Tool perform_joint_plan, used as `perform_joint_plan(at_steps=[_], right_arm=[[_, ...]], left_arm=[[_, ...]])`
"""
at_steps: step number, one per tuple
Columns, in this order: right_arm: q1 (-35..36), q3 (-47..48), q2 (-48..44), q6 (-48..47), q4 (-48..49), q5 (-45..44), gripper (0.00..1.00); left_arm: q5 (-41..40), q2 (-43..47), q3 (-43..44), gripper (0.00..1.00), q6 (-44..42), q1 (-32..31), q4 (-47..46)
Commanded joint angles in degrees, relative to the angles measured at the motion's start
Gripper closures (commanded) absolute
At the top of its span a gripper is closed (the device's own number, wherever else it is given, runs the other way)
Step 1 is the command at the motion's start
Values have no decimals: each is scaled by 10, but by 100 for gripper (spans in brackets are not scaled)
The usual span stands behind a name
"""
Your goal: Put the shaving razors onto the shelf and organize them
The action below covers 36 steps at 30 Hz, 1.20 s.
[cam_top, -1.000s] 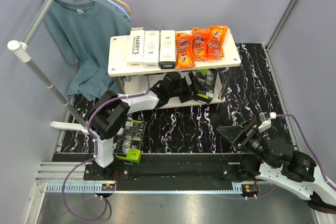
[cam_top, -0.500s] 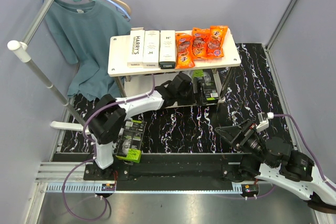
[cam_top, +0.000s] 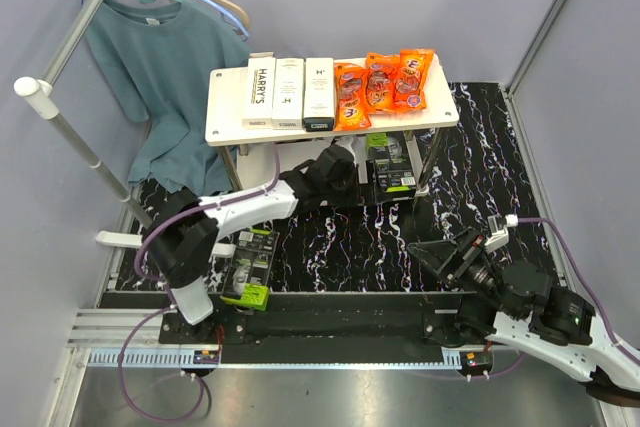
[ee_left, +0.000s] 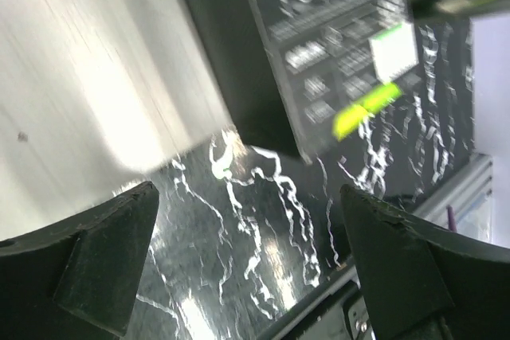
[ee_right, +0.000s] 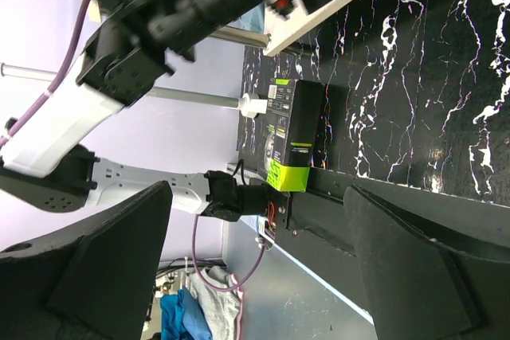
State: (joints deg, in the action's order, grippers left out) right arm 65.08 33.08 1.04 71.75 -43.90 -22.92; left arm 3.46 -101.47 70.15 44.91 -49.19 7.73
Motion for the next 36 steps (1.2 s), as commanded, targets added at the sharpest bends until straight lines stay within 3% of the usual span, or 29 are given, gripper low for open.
perform_joint_plan(at_steps=[1,8,14,23,30,36], right_arm=[[-2,-11,-2,7,26,2,0],[-2,-44,-2,18,58,15,0],[-1,-93,12,45,104,41,0],[-1,-136,129,48,233,94,0],[-2,-98,236,32,230,108,0],[-1,-94,300,31,274,125,0]], left_arm=[[-22,111,-24,1,-38,-24,-37],[-78,257,-121,1,-14,-88,-10],[-88,410,-245,1,59,-90,33],[-188,607,-291,1,75,-83,278],[-172,684,-305,1,90,-47,370],[-110,669,-296,1,41,40,404]])
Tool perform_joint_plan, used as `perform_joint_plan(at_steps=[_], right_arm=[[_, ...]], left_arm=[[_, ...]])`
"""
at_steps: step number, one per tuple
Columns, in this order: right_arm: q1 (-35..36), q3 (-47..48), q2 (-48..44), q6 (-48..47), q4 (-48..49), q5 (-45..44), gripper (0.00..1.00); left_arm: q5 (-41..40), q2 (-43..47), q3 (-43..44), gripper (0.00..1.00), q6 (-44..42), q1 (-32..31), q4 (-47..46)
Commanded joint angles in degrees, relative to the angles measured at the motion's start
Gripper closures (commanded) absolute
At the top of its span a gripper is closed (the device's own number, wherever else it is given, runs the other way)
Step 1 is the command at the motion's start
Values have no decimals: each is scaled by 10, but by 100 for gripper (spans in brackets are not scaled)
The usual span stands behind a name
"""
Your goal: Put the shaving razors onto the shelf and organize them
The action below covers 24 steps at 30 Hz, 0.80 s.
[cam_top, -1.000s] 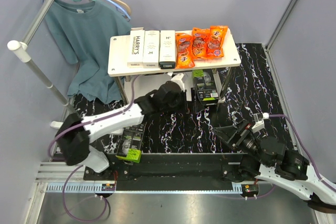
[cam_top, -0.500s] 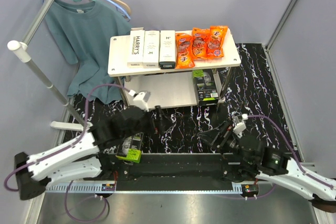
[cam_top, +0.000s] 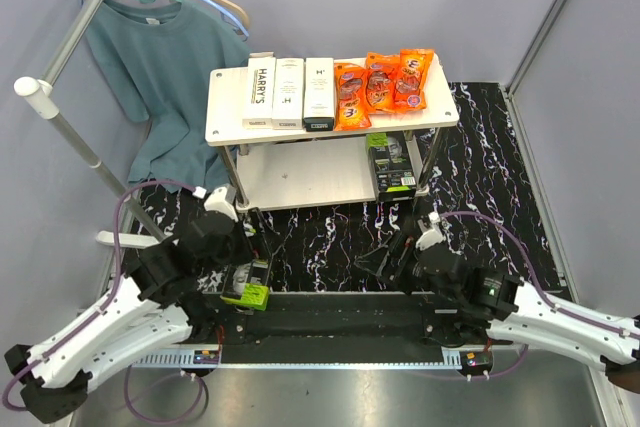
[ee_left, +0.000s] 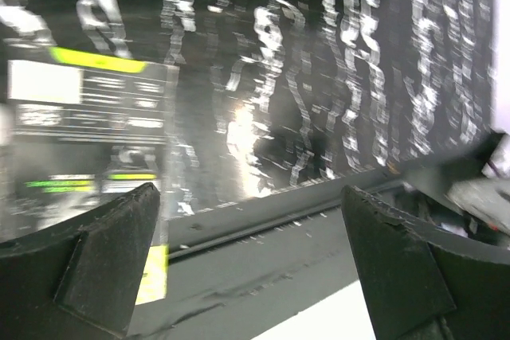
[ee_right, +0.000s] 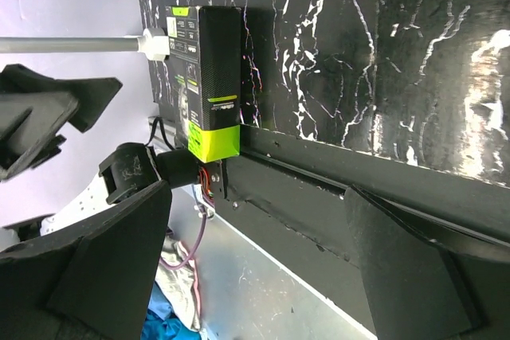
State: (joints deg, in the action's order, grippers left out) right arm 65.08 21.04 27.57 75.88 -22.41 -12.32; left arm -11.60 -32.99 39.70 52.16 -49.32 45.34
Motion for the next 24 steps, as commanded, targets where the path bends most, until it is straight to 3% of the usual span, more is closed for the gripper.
perform_joint_plan(at_steps=[1,9,17,24], right_arm=[[-1,26,43,-11,66,27,0],[-1,21,121,-13,138,54,0],[-1,24,250,-25,268,103,0],[-1,75,385,-50,357,154,0]], left_arm=[[53,-22,9,1,-36,62,28],[187,-66,-3,1,-79,172,-7],[292,-74,-13,1,-174,376,36],[450,-93,-74,1,-221,554,52]])
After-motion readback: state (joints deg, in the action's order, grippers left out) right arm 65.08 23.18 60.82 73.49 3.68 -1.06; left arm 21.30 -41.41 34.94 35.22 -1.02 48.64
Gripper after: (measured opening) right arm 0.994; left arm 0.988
